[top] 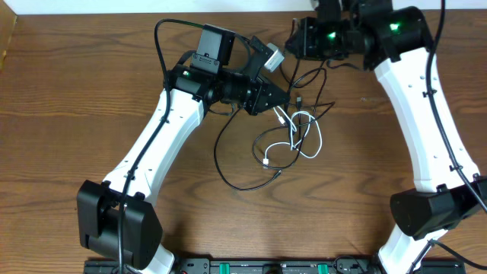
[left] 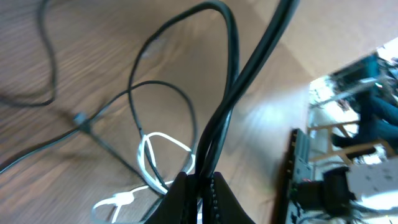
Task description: Untangle cables
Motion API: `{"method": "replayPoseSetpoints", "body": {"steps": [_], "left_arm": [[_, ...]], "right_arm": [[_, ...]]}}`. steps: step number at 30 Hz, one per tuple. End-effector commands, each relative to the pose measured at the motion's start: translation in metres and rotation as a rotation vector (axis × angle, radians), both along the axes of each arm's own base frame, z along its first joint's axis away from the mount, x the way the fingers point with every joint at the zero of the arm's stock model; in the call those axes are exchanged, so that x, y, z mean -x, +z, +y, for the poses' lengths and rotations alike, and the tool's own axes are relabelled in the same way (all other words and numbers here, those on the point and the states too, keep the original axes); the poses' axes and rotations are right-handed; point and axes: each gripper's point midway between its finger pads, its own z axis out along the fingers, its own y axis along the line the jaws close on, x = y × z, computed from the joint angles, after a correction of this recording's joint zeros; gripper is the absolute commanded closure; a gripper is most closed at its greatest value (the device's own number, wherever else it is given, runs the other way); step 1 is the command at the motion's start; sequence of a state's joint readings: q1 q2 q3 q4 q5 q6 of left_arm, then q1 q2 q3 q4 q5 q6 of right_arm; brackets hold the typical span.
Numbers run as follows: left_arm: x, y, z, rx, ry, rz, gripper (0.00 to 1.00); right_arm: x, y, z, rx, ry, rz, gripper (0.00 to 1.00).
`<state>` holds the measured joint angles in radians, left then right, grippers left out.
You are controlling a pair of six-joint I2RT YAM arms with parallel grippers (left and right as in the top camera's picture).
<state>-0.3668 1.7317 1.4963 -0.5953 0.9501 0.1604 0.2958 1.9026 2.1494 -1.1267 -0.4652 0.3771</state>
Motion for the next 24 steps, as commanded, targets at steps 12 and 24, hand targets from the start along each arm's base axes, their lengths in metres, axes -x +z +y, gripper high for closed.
{"method": "replayPoseSetpoints", "body": {"steps": [12,24], "left_arm": [[-0.045,-0.068,0.082,-0.476,0.538,0.101,0.93],[-0.050,-0.084,0.162,-0.749,0.904,0.140,0.93]], "right_arm": [[-0.047,0.010,-0.114,0.194,-0.349,-0.112,0.99],[-0.015,0.116,-0.158,0.252,-0.475,-0.401,0.99]]}}
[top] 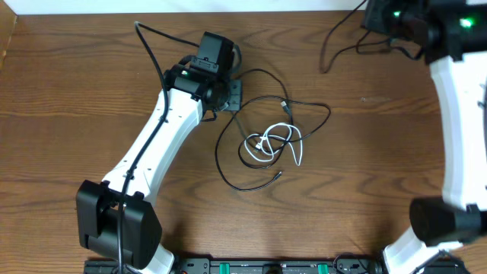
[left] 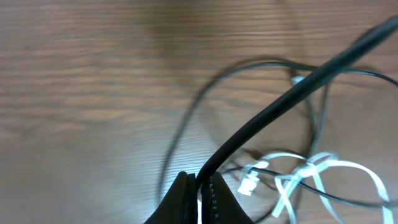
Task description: Untangle cables
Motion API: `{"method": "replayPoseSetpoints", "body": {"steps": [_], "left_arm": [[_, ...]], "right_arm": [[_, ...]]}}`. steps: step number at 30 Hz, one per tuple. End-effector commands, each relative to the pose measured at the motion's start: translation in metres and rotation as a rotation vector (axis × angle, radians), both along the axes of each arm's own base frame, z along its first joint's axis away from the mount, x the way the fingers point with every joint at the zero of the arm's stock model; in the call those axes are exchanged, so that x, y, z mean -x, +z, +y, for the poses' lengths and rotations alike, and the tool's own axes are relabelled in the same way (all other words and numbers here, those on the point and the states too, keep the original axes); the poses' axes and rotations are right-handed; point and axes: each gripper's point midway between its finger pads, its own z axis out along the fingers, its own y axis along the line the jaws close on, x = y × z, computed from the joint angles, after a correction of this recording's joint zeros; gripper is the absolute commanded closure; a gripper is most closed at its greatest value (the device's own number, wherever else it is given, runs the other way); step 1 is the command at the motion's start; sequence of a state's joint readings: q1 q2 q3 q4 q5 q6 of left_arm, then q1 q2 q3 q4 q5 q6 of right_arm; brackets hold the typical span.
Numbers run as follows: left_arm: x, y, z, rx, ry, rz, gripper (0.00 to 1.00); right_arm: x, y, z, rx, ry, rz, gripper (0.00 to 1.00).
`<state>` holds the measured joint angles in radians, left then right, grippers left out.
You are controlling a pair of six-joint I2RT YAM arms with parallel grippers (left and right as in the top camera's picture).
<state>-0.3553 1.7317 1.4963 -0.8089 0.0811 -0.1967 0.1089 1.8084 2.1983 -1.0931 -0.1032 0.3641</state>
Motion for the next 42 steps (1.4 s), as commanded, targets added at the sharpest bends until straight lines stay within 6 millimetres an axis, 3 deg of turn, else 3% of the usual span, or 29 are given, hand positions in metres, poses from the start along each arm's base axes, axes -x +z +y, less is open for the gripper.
{"method": "replayPoseSetpoints", "body": {"steps": [1,5,8,14,15,18,21,24,29,35,42], "left_arm": [[-0.007,-0.006,0.039,-0.115,0.160,-0.007,0.93],[-0.004,-0.009,0.063,-0.150,0.213,0.021,0.93],[-0.001,-0.011,0.081,-0.160,0.251,0.052,0.93],[0.003,-0.014,0.097,-0.169,0.288,0.083,0.93],[0.004,-0.014,0.097,-0.169,0.288,0.084,0.93],[0.003,-0.014,0.097,-0.165,0.287,0.084,0.93],[0.003,-0.014,0.096,-0.162,0.286,0.085,0.93],[0.004,-0.014,0.096,-0.162,0.286,0.085,0.93],[0.002,-0.013,0.096,-0.161,0.286,0.081,0.93],[0.003,-0.014,0.096,-0.161,0.286,0.081,0.93],[0.002,-0.013,0.096,-0.159,0.286,0.077,0.93]], "right_arm": [[0.026,0.072,-0.021,0.075,-0.057,-0.200,0.99],[0.048,0.121,-0.057,0.162,-0.214,-0.343,0.99],[0.071,0.151,-0.097,0.245,-0.373,-0.422,0.99],[0.098,0.170,-0.174,0.388,-0.589,-0.442,0.99],[0.098,0.172,-0.194,0.418,-0.631,-0.444,0.99],[0.093,0.185,-0.229,0.472,-0.706,-0.492,0.99],[0.083,0.198,-0.257,0.505,-0.769,-0.561,0.99],[0.067,0.197,-0.275,0.537,-0.792,-0.581,0.99],[0.017,0.161,-0.300,0.631,-0.760,-0.516,0.99],[-0.046,0.078,-0.326,0.674,-0.710,-0.368,0.99],[-0.074,-0.020,-0.363,0.665,-0.698,-0.173,0.99]]}}
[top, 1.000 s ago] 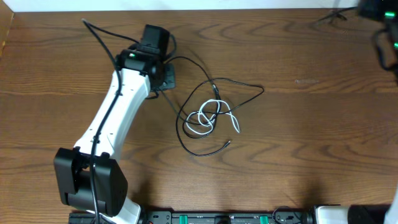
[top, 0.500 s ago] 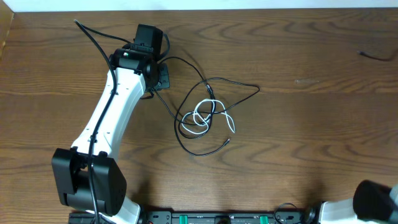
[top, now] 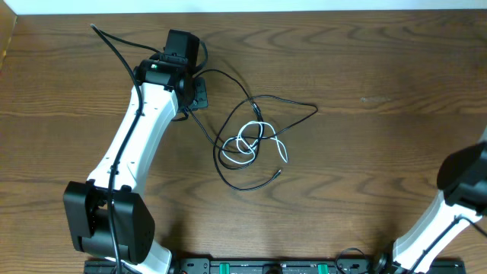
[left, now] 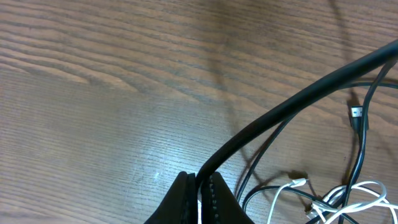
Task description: Untangle cables
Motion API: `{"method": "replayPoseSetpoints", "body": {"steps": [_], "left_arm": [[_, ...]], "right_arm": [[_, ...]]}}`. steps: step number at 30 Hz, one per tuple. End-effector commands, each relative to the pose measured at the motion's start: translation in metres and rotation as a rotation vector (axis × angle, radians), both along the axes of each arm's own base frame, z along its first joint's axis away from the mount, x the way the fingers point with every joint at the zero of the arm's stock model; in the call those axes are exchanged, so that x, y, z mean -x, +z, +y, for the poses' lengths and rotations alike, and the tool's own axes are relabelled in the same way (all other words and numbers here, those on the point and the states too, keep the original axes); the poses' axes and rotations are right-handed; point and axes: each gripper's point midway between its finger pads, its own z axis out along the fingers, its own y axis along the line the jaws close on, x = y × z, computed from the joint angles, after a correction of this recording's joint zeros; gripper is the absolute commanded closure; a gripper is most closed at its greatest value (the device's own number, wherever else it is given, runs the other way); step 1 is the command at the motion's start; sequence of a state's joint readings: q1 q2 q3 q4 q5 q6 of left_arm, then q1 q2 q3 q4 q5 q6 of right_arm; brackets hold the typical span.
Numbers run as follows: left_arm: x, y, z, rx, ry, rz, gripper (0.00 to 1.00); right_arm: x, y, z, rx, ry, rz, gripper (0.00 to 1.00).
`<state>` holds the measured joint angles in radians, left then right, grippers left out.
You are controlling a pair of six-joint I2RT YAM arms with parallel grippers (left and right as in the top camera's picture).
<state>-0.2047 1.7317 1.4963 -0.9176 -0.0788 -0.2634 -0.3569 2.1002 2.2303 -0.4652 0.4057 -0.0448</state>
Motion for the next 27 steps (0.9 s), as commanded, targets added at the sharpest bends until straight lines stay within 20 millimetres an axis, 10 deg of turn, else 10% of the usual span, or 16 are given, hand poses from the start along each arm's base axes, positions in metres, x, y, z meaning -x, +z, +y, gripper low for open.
{"method": "replayPoseSetpoints", "body": {"steps": [1,23,25,27], "left_arm": [[0.000,-0.004,0.003,-0.010,0.014,0.008,0.93],[-0.001,-0.004,0.003,-0.009,0.014,0.004,0.93],[-0.001,-0.004,0.003,-0.009,0.014,0.005,0.93],[-0.001,-0.004,0.003,-0.009,0.014,0.005,0.93]], "right_arm": [[0.002,-0.029,-0.023,-0.018,-0.040,0.060,0.99],[0.010,-0.225,-0.089,-0.379,-0.140,0.215,0.98],[0.013,-0.241,-0.091,-0.405,-0.137,0.240,0.87],[0.015,-0.247,-0.091,-0.412,-0.140,0.255,0.27]]}}
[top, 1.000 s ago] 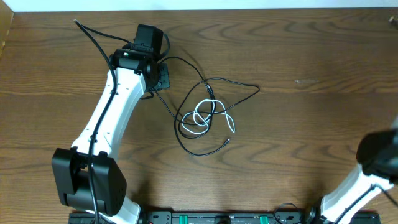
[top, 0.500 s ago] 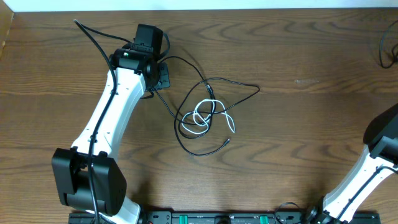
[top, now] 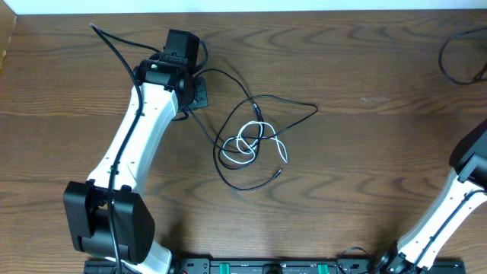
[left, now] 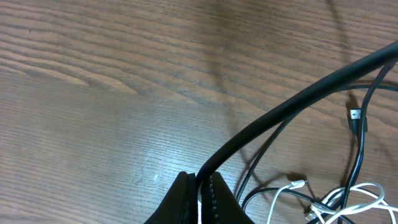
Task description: Untangle cables
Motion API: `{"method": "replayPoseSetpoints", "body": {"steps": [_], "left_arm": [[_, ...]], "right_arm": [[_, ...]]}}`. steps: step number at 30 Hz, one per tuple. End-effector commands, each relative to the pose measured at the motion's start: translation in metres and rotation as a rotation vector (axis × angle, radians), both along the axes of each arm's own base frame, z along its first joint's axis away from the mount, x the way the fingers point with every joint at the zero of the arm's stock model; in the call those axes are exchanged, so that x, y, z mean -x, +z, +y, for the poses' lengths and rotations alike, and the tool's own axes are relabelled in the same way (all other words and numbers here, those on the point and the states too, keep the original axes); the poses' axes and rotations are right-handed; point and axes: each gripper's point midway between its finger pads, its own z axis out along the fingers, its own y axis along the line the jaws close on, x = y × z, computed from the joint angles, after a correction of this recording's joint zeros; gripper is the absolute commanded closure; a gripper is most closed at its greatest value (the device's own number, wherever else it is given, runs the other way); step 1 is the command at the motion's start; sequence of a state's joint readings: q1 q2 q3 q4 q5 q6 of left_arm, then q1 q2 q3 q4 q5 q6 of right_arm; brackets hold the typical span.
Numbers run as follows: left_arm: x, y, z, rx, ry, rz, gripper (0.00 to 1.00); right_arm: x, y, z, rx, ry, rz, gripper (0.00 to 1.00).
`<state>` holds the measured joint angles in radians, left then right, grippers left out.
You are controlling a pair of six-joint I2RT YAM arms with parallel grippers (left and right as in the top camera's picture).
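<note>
My left gripper (top: 198, 90) is at the table's upper left, shut on a thick black cable (top: 315, 110). From the jaws (left: 202, 182) that black cable (left: 292, 102) runs up and to the right. It loops out to the right and comes back into a knot with a white cable (top: 251, 141) at the table's middle. The white cable's plug (left: 297, 183) lies just right of the jaws. A loop of another black cable (top: 444, 61) shows at the top right corner. The right gripper is out of view.
Part of the right arm (top: 472, 160) stands at the right edge. A thin black lead with a small plug (left: 356, 115) hangs beside the thick cable. The tangle's free black end (top: 278, 173) lies toward the front. The left arm's own wire (top: 114, 47) arches over the top left.
A loop of black cable has appeared at the top right corner, and the right arm's visible part has shifted a little. The left gripper and the tangle have not moved.
Both grippers were close together over the tangle at the top middle, the left shut on the black cable. Then the left was further left and the right at the top right with a black cable. Later the right gripper was out of frame and the tangle looser.
</note>
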<state>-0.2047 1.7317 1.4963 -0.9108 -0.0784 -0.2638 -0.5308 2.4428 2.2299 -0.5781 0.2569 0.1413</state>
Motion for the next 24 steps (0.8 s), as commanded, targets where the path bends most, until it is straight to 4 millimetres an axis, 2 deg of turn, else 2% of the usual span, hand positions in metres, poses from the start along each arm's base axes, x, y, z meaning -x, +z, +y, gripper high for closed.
{"method": "replayPoseSetpoints", "body": {"steps": [1,5,8,13,18,20,24], "left_arm": [[0.001,-0.005,0.003,-0.010,0.013,0.012,0.93],[0.001,-0.005,0.003,-0.008,0.012,0.013,0.93],[0.001,-0.005,0.003,-0.008,0.012,0.013,0.93],[0.001,-0.005,0.003,-0.008,0.013,0.013,0.93],[0.001,-0.005,0.003,-0.008,0.012,0.012,0.93],[0.001,-0.005,0.003,-0.008,0.012,0.012,0.93],[0.001,-0.005,0.003,-0.008,0.012,0.013,0.93]], "right_arm": [[0.002,-0.010,-0.003,-0.033,-0.005,-0.002,0.03],[0.001,0.010,-0.005,-0.014,-0.004,-0.034,0.01],[0.001,0.035,-0.004,0.003,-0.002,-0.066,0.01],[0.003,0.099,0.006,0.032,0.031,-0.167,0.01],[0.011,0.165,0.027,0.053,0.115,-0.258,0.01],[0.014,0.183,0.040,0.049,0.173,-0.276,0.01],[0.019,0.203,0.065,0.026,0.284,-0.286,0.01]]}}
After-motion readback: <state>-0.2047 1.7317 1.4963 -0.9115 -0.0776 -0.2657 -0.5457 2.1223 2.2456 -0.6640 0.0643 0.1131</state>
